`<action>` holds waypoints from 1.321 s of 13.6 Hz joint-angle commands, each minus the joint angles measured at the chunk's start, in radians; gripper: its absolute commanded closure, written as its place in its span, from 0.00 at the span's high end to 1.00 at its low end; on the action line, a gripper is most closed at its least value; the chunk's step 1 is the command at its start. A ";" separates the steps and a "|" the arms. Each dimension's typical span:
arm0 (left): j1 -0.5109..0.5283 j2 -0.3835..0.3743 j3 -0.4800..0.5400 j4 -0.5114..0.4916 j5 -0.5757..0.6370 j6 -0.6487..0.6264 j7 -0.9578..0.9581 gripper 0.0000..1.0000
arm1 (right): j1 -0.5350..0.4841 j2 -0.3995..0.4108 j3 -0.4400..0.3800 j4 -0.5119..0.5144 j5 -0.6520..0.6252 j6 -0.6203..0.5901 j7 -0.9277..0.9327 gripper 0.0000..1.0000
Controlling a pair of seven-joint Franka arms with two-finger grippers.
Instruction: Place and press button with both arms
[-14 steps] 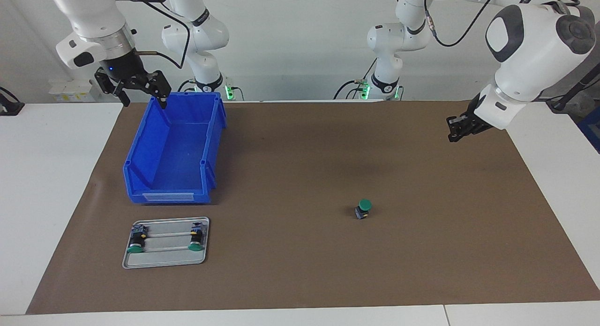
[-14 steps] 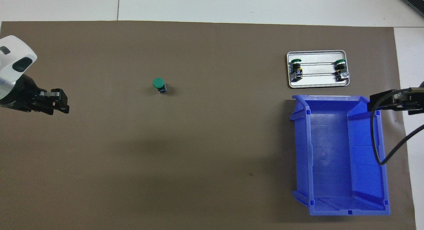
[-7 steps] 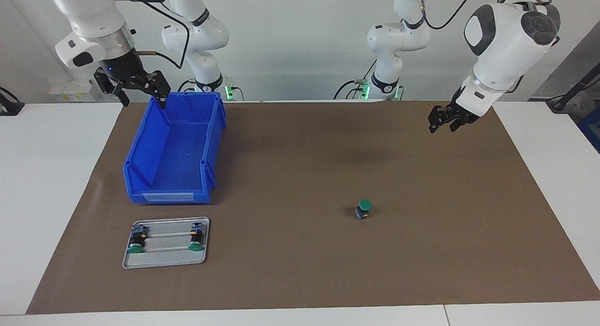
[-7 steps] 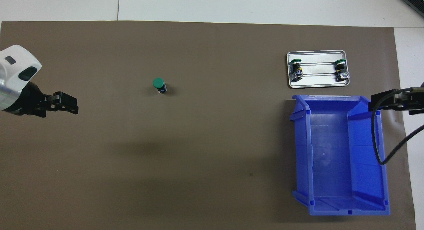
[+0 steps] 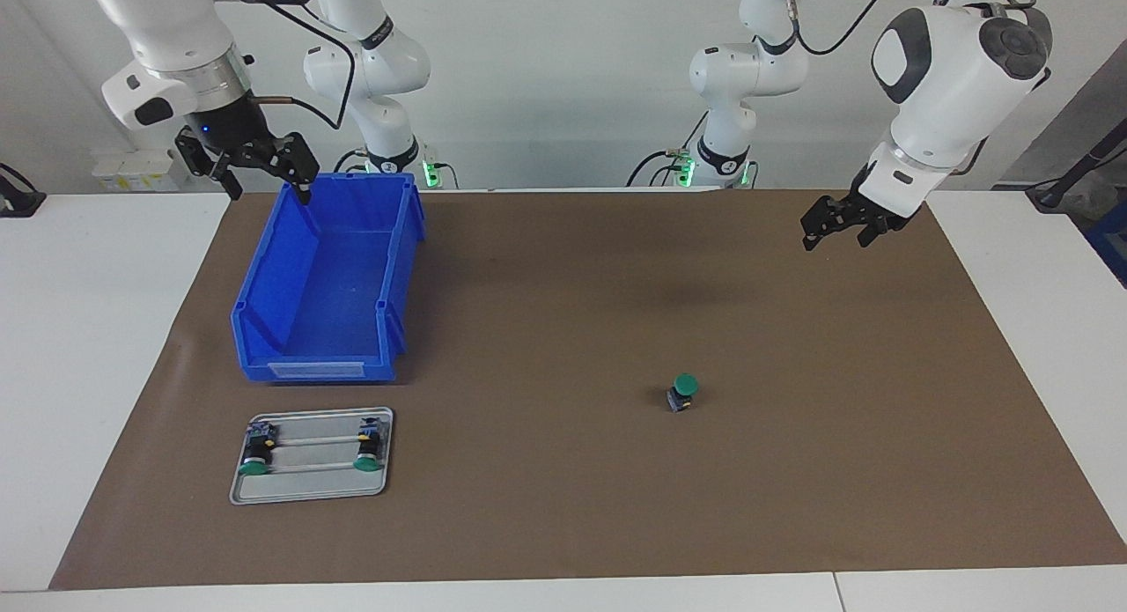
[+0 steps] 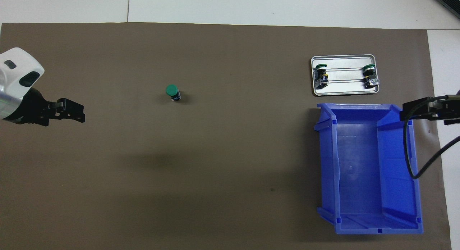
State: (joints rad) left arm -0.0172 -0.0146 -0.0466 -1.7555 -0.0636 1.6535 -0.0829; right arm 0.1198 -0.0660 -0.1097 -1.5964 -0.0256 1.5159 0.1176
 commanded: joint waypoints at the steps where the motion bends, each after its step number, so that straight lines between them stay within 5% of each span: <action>1: 0.020 -0.028 -0.004 -0.029 0.018 0.017 0.011 0.98 | -0.006 -0.012 -0.004 -0.011 0.012 -0.008 -0.006 1.00; 18: 0.008 -0.033 -0.021 0.018 0.014 0.014 -0.069 0.98 | -0.008 -0.012 -0.004 -0.011 0.012 -0.007 -0.006 1.00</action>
State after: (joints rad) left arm 0.0143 -0.0362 -0.0736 -1.7333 -0.0630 1.6564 -0.1210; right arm 0.1197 -0.0660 -0.1097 -1.5964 -0.0256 1.5159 0.1176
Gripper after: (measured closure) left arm 0.013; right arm 0.000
